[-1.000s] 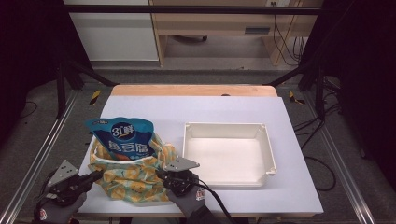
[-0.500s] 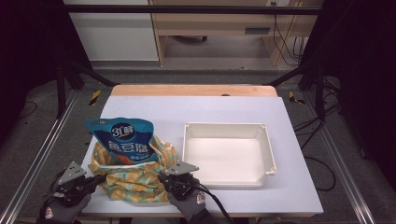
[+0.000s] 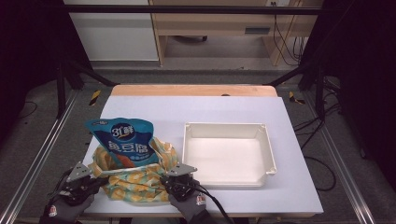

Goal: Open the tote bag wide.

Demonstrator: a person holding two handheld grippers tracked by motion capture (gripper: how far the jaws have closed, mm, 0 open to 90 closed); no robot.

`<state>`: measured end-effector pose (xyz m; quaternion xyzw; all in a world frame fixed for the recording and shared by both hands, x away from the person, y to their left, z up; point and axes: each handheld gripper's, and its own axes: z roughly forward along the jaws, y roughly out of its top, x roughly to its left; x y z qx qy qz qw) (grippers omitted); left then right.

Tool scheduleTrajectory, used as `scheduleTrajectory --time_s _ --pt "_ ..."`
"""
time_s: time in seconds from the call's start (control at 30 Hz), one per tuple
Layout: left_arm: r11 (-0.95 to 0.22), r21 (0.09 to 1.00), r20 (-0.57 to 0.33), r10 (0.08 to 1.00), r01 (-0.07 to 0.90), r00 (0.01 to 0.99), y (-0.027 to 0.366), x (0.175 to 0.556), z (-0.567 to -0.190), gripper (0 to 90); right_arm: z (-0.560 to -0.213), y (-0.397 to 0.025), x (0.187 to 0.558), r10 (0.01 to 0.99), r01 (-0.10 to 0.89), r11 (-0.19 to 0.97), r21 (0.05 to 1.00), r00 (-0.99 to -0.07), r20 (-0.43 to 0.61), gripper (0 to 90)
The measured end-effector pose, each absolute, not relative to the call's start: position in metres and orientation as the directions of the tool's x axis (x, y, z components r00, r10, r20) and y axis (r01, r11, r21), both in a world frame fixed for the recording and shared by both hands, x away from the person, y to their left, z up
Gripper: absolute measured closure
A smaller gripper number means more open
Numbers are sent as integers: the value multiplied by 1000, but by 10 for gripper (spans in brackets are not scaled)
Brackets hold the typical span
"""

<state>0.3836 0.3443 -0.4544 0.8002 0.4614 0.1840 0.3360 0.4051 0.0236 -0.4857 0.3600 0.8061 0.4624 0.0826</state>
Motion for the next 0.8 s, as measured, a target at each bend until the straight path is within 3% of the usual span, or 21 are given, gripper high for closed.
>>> scheduleTrajectory --time_s 0.7,0.8 --pt "-399 635 9 860 662 509 341 392 -465 859 -491 26 407 670 524 349 777 -719 184 873" --pt "-404 632 11 858 661 513 340 392 -466 857 -491 25 407 669 521 348 779 -720 183 837"
